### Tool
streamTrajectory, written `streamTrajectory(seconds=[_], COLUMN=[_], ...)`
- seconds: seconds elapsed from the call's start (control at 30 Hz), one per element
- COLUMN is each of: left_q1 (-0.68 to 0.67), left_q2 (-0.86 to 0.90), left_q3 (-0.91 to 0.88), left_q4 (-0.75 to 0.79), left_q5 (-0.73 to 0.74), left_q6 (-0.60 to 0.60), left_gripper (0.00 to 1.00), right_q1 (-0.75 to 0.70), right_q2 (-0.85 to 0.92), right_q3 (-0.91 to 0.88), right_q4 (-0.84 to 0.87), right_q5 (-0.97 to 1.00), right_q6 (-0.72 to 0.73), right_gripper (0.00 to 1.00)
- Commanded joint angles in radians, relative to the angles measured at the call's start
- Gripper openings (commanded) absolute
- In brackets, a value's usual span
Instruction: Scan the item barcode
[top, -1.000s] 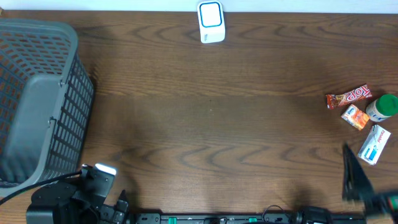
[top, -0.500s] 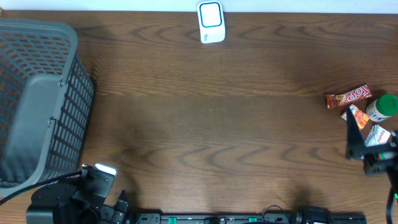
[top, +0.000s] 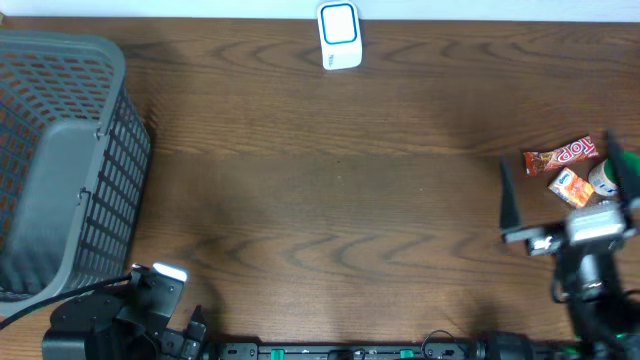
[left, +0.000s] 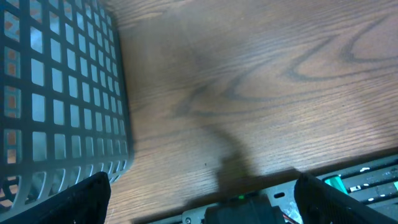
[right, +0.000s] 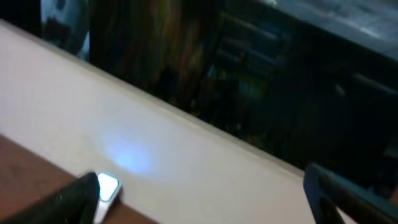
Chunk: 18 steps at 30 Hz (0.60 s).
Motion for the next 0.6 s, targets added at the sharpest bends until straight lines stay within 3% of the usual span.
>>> streamTrajectory(seconds=[0.0, 0.13, 0.4, 0.57], left_q1=[-0.002, -0.002, -0.002, -0.002], left_q2=[-0.003, -0.003, -0.003, -0.003], left_q3=[0.005, 0.005, 0.005, 0.005], left_q4=[-0.003, -0.003, -0.003, -0.003], left_q5=[-0.009, -0.009, -0.009, -0.009], left_q6=[0.006, 0.006, 0.006, 0.006], left_gripper=[0.95, 0.95, 0.95, 0.95], right_q1=[0.008, 0.008, 0.007, 0.006], right_q2=[-0.089, -0.196, -0.406, -0.407], right_q3=[-0.208, -0.424, -0.733, -0.731], right_q4=[0.126, 0.29, 0.364, 0.264], right_q5=[0.06, 0.254, 0.275, 0.32], right_q6=[0.171, 0.398, 0.405, 0.404], right_gripper=[0.99, 0.99, 0.99, 0.99])
